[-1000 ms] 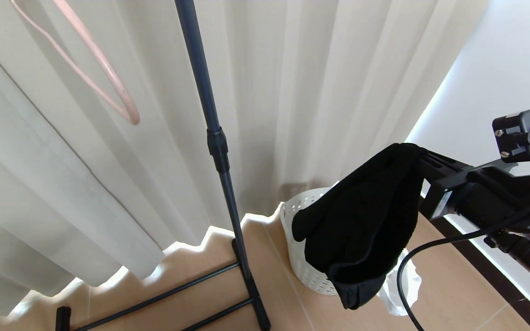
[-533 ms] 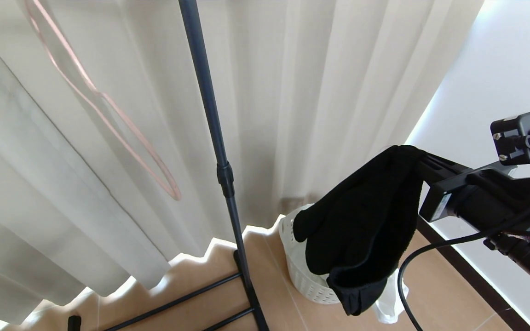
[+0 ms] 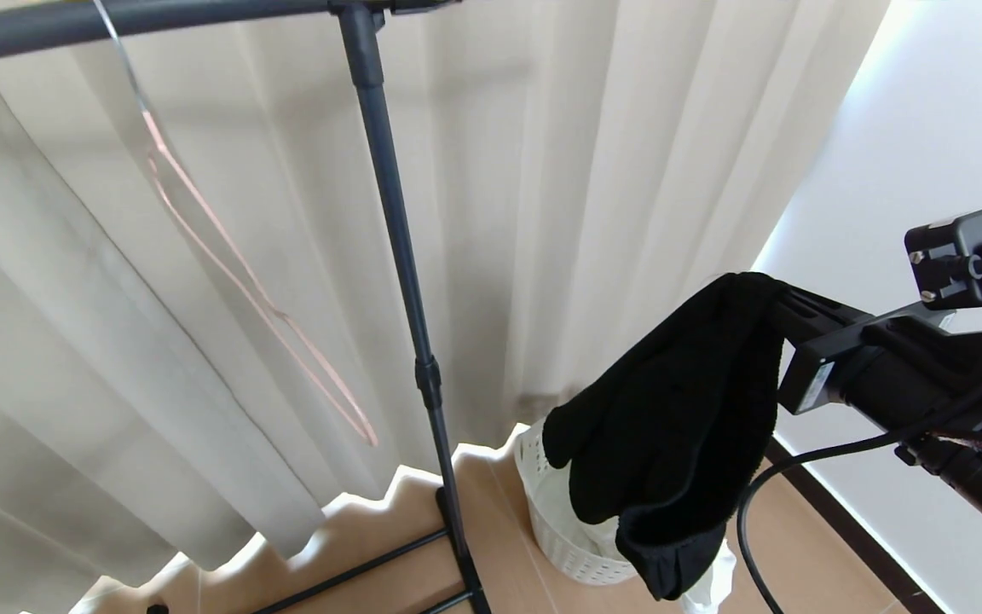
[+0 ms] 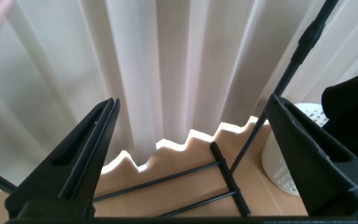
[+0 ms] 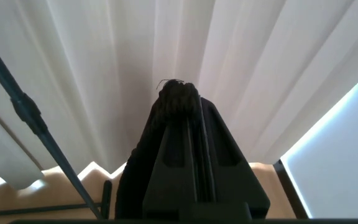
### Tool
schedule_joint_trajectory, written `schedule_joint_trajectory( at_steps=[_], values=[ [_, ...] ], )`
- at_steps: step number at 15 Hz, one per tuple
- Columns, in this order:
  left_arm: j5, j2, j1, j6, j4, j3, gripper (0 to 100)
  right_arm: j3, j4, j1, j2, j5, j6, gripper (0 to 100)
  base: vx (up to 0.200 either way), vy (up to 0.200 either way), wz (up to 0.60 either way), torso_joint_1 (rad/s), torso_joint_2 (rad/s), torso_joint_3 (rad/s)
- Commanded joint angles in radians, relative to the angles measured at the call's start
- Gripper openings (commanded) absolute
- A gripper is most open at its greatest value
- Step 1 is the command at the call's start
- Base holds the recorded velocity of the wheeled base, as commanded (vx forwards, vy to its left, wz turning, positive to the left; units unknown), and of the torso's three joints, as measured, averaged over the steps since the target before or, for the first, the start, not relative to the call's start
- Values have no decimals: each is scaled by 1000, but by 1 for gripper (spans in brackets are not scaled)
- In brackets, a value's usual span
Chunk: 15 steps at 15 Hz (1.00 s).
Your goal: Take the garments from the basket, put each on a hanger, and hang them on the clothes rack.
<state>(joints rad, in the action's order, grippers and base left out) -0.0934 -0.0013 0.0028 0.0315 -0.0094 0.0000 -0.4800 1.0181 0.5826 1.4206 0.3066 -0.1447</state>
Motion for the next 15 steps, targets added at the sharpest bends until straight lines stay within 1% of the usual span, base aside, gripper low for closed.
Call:
schedule_joint_trajectory(
  at_steps=[1, 5, 8, 10, 15],
  values=[
    [0, 1, 0, 1, 0, 0, 100, 1, 0, 0, 0, 0, -1, 0, 0, 0, 0, 222, -544, -139],
    [0, 1, 0, 2, 0, 0, 100, 1, 0, 0, -2, 0, -1, 0, 0, 0, 0, 245, -577, -119],
    [0, 1, 0, 2, 0, 0, 100, 3, -1, -1, 0, 0, -1, 0, 0, 0, 0, 259, -595, -230],
    [-2, 1, 0, 2, 0, 0, 100, 6, -1, -1, 1, 0, -1, 0, 0, 0, 0, 205, -447, -173],
    [-2, 1, 0, 2, 0, 0, 100, 11, -1, -6, 3, 0, -10, 0, 0, 0, 0, 175, -380, -71]
  ],
)
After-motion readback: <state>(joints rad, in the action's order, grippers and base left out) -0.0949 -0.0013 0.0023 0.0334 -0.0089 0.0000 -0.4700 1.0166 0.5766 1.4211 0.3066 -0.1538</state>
